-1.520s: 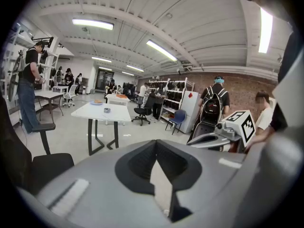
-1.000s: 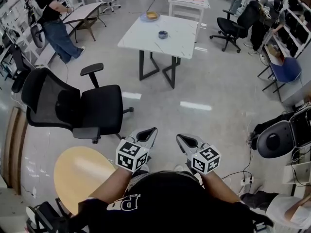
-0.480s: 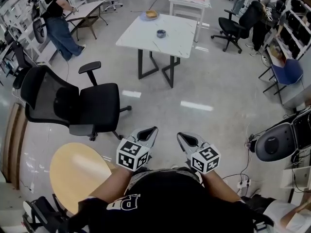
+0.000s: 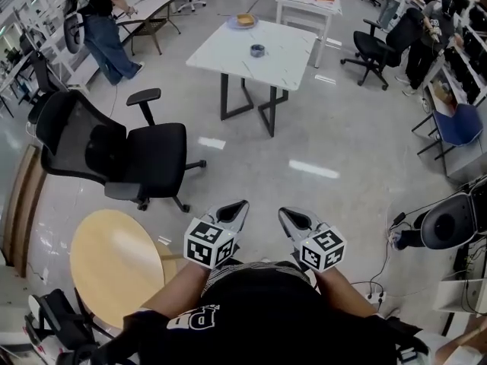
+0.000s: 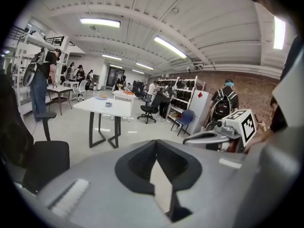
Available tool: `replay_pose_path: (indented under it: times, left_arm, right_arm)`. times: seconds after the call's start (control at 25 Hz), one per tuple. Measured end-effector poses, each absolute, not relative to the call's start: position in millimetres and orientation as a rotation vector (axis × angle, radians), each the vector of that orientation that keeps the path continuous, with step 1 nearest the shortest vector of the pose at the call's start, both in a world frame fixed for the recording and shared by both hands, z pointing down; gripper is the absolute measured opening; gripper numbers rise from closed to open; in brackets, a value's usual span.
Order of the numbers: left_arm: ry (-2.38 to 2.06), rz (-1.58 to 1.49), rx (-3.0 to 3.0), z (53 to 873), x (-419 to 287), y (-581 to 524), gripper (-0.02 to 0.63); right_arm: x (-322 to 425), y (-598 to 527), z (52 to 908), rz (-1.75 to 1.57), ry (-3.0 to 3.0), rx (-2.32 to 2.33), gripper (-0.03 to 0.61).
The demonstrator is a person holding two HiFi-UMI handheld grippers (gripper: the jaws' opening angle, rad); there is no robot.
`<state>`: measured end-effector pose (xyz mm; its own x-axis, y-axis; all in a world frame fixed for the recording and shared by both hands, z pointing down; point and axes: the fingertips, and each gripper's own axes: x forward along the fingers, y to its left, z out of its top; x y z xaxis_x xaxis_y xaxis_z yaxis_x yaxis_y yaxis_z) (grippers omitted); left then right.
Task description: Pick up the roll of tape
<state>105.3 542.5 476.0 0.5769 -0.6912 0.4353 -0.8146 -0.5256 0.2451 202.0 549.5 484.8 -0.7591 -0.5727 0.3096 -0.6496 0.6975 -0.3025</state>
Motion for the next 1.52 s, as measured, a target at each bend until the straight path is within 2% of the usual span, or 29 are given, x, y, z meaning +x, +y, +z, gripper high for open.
replay_pose_path:
  times: [0.72,1.52]
  left_arm:
    - [-1.139,0.438,2.403,489,128,499,0.058]
    - [-1.098,0.428,2.454,482,13,257,0.058]
  right_arm:
    - [222,513,501,0.65,-2.681,1.025,0.0]
    - [105,281,487,0.628,-2.606,1.057,0.0]
